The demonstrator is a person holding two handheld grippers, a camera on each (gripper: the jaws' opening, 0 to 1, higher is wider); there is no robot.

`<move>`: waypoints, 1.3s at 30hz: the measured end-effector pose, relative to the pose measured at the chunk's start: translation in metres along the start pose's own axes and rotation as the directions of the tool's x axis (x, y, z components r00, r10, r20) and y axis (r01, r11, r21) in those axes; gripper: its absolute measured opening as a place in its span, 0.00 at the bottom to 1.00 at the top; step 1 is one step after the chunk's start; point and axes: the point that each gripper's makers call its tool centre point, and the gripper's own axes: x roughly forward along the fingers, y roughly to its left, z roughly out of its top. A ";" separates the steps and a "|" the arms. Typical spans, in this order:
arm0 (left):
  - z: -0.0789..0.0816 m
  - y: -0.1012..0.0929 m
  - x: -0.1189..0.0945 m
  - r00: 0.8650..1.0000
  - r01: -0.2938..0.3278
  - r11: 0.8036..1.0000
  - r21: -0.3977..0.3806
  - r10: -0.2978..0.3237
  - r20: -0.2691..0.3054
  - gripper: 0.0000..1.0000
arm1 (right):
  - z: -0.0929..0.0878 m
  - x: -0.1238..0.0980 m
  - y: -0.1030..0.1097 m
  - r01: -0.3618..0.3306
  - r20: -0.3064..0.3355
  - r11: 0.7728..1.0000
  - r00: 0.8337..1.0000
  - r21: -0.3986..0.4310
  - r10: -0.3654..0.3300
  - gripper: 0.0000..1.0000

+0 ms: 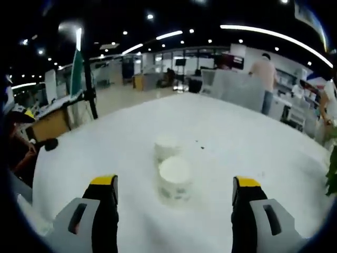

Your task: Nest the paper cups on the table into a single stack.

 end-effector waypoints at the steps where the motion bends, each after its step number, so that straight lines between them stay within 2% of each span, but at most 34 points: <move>1: -0.002 0.001 -0.001 1.000 -0.003 1.000 -0.005 0.003 -0.004 0.99 | -0.001 0.004 -0.001 0.000 0.000 1.000 1.000 0.003 0.000 0.83; 5: -0.010 0.005 -0.006 0.999 -0.027 1.000 -0.015 0.027 -0.022 0.99 | -0.008 0.023 -0.001 -0.025 -0.024 0.999 0.999 0.029 0.025 0.71; 12: -0.017 0.006 -0.013 0.999 -0.041 0.998 -0.053 0.040 -0.025 0.99 | -0.011 0.044 -0.006 -0.011 -0.034 0.999 0.999 0.043 0.012 0.68; 15: -0.020 0.006 -0.015 0.998 -0.052 0.997 -0.061 0.050 -0.025 0.99 | -0.016 0.049 -0.008 -0.009 -0.061 1.000 0.998 0.010 0.009 0.60; 16: -0.021 0.006 -0.015 0.998 -0.052 0.996 -0.065 0.051 -0.026 0.99 | -0.018 0.050 -0.011 0.001 -0.077 1.000 0.997 -0.029 -0.004 0.59; 19: -0.024 0.002 -0.016 0.998 -0.051 0.996 -0.072 0.049 -0.029 0.99 | -0.019 0.052 -0.014 -0.009 -0.075 0.998 0.997 -0.055 0.005 0.52; 22: -0.029 -0.002 -0.018 0.998 -0.051 0.996 -0.070 0.049 -0.036 0.99 | -0.020 0.049 -0.015 -0.005 -0.079 0.999 0.997 -0.050 0.001 0.44; 24: -0.032 -0.004 -0.019 0.998 -0.051 0.996 -0.070 0.048 -0.040 0.99 | -0.014 0.043 -0.006 -0.008 -0.068 0.997 0.998 -0.071 0.003 0.37; 28: -0.035 -0.007 -0.022 0.998 -0.053 0.996 -0.074 0.050 -0.045 0.99 | -0.016 0.039 0.004 -0.035 -0.056 0.998 0.998 -0.053 0.032 0.37; 33: -0.037 -0.008 -0.024 0.998 -0.059 0.996 -0.074 0.056 -0.042 0.99 | -0.018 0.028 0.014 -0.049 -0.072 0.998 0.996 -0.042 0.046 0.36; 35: -0.038 -0.010 -0.023 0.998 -0.039 0.997 -0.073 0.036 -0.046 0.99 | -0.020 0.027 0.014 -0.065 -0.081 0.997 0.995 -0.042 0.061 0.36; 39: -0.036 -0.007 -0.026 0.998 -0.039 0.997 -0.060 0.037 -0.042 0.99 | -0.009 0.013 0.026 -0.070 -0.068 0.997 0.995 -0.026 0.068 0.36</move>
